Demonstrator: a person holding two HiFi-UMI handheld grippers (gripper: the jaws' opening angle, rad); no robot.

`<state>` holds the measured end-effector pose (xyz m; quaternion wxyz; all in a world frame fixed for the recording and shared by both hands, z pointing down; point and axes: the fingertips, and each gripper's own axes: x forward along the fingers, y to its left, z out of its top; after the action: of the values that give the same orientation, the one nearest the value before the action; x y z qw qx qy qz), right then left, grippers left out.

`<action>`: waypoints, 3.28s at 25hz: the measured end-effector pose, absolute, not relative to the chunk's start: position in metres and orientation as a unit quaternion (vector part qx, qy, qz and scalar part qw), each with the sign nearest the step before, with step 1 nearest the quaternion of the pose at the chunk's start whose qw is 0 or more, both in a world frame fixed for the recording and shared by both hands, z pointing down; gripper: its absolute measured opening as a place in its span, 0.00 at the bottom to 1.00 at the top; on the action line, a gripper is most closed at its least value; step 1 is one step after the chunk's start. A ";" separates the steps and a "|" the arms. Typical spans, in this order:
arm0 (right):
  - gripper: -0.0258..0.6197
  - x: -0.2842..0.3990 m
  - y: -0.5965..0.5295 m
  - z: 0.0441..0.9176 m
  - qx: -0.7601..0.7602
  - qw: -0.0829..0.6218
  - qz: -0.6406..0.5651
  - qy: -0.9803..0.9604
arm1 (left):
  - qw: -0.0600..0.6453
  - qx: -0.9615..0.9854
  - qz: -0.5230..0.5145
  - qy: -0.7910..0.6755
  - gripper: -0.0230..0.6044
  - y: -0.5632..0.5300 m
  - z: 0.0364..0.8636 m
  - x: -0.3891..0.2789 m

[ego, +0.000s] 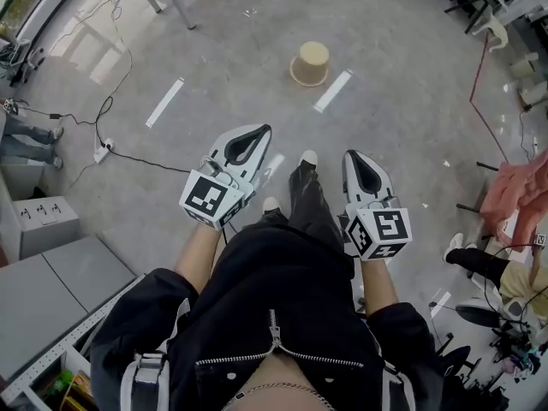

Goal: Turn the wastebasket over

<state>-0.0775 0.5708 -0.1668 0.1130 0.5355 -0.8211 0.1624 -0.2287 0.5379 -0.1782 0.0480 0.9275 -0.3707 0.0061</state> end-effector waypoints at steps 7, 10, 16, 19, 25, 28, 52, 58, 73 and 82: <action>0.06 -0.063 0.517 -0.147 0.529 0.104 0.192 -0.820 | 0.050 0.927 0.023 -0.372 0.04 0.483 -0.167 -0.213; 0.06 -0.055 0.489 -0.137 0.525 0.103 0.200 -0.821 | 0.053 0.923 0.030 -0.379 0.04 0.454 -0.158 -0.206; 0.06 -0.036 0.412 -0.133 0.517 0.100 0.203 -0.826 | 0.054 0.920 0.046 -0.386 0.04 0.386 -0.153 -0.188; 0.06 -0.026 0.376 -0.138 0.511 0.104 0.204 -0.829 | 0.064 0.915 0.048 -0.396 0.04 0.351 -0.156 -0.180; 0.06 0.009 0.306 -0.144 0.501 0.101 0.208 -0.834 | 0.068 0.908 0.058 -0.409 0.04 0.286 -0.160 -0.150; 0.06 0.032 0.273 -0.143 0.500 0.104 0.205 -0.835 | 0.065 0.905 0.063 -0.416 0.04 0.253 -0.160 -0.131; 0.06 0.060 0.093 -0.116 0.522 0.134 0.209 -0.816 | 0.075 0.917 0.079 -0.384 0.04 0.054 -0.124 -0.099; 0.06 0.052 0.022 -0.113 0.530 0.145 0.211 -0.808 | 0.076 0.923 0.078 -0.369 0.04 -0.019 -0.118 -0.102; 0.06 0.060 -0.121 -0.088 0.542 0.149 0.195 -0.804 | 0.082 0.937 0.113 -0.321 0.04 -0.152 -0.062 -0.091; 0.06 0.080 -0.139 -0.012 0.544 0.138 0.210 -0.800 | 0.065 0.944 0.124 -0.297 0.04 -0.170 0.010 -0.063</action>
<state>0.0801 -0.1390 -0.0123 0.1381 0.5444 -0.8003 0.2101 -0.0627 -0.1695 0.0104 0.0652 0.9444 -0.2973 0.1243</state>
